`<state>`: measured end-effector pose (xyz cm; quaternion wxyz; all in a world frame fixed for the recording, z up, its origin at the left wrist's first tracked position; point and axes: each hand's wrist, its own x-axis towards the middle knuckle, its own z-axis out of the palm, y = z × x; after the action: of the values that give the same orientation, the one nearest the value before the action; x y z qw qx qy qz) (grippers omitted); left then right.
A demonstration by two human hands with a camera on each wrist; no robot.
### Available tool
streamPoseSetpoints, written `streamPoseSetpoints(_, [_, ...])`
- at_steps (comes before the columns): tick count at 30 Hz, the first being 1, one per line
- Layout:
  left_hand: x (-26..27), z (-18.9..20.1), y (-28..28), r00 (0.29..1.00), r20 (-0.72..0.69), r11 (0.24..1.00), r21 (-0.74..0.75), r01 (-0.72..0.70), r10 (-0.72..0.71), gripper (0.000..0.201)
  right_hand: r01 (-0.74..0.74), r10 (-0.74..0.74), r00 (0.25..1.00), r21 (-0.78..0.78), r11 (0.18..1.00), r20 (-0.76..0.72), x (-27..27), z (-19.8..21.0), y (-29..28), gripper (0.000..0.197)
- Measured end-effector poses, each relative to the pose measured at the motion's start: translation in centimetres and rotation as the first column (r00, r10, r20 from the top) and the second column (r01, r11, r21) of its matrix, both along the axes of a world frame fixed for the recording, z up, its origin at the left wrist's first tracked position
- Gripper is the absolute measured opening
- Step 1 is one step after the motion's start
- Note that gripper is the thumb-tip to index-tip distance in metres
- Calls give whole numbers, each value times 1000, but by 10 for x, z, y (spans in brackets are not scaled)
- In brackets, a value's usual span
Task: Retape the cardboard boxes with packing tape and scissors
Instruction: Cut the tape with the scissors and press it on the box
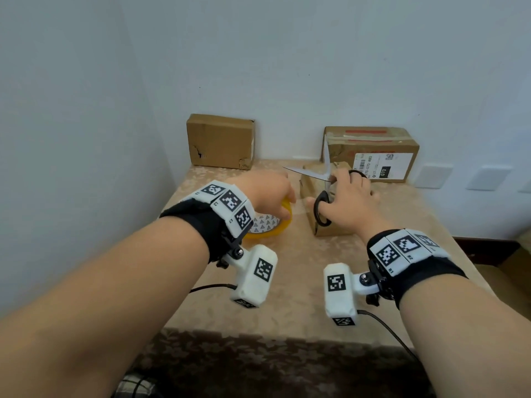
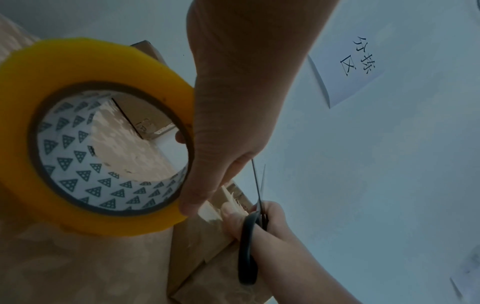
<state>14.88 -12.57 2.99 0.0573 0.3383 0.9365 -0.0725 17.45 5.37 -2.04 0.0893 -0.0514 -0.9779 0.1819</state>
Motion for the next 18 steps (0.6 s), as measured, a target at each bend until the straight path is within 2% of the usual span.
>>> streamPoseSetpoints(6, [0,-7,0,997,-63,999,-36,38,-40,49,29,-27,998,39,999,-51,-1,-5,-10,40])
streamPoseSetpoints(9, [-1,-13,3,994,-105,999,40,25,-21,43,18,-18,1000,20,1000,-25,-2,-2,-7,39])
streamPoseSetpoints(11, [-5,-13,6,997,-59,992,116,-44,52,42,-4,5,1000,-25,1000,14,-1,2,-2,45])
streamPoseSetpoints(14, [-11,-8,11,989,18,982,118,-148,146,36,-18,-8,995,-259,966,-99,6,15,4,52])
streamPoseSetpoints(16, [-11,-5,15,984,30,979,96,-180,178,35,-81,-2,986,-482,872,-170,18,29,5,42])
streamPoseSetpoints(18, [-8,-4,18,980,21,977,79,-200,199,33,-121,58,992,-672,731,-115,36,46,3,31])
